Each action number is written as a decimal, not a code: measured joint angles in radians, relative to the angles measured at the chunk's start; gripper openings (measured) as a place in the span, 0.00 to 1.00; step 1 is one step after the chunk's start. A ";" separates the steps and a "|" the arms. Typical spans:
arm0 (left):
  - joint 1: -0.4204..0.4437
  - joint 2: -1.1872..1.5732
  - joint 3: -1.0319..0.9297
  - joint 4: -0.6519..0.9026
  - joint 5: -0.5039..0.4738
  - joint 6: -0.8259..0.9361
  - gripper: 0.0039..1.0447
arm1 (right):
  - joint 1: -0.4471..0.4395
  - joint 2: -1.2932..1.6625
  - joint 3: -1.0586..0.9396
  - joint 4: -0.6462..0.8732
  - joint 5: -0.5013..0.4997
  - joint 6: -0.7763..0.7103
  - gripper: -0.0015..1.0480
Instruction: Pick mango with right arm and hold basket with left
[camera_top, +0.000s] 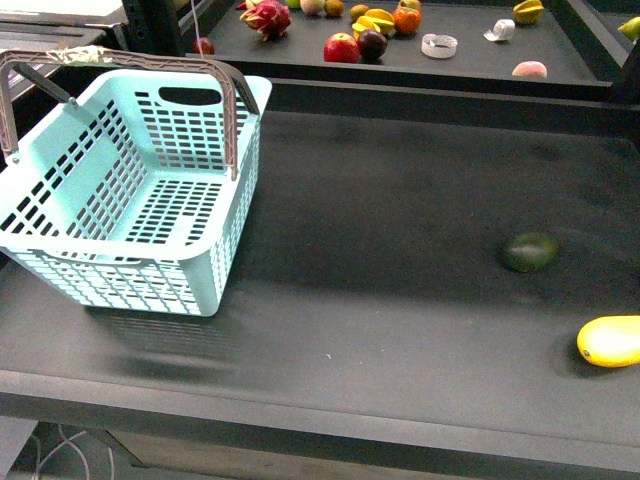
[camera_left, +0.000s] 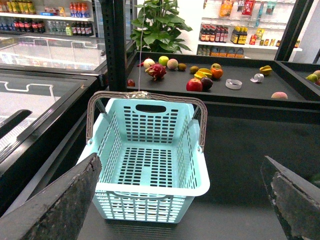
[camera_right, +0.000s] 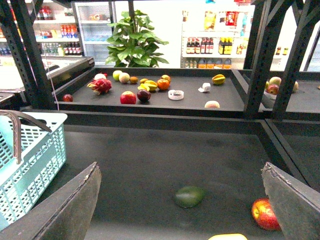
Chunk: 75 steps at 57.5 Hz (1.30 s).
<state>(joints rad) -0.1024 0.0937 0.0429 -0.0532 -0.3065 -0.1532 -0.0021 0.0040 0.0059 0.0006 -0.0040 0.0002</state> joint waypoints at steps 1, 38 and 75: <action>-0.029 0.039 0.003 0.007 -0.082 -0.064 0.92 | 0.000 0.000 0.000 0.000 0.001 0.000 0.92; -0.156 1.532 0.555 0.742 -0.110 -0.800 0.92 | 0.000 0.000 0.000 0.000 0.000 0.000 0.92; -0.116 2.140 1.222 0.589 0.000 -1.079 0.92 | 0.000 0.000 0.000 0.000 0.000 0.000 0.92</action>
<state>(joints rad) -0.2188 2.2341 1.2652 0.5358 -0.3069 -1.2320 -0.0017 0.0040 0.0059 0.0006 -0.0040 0.0002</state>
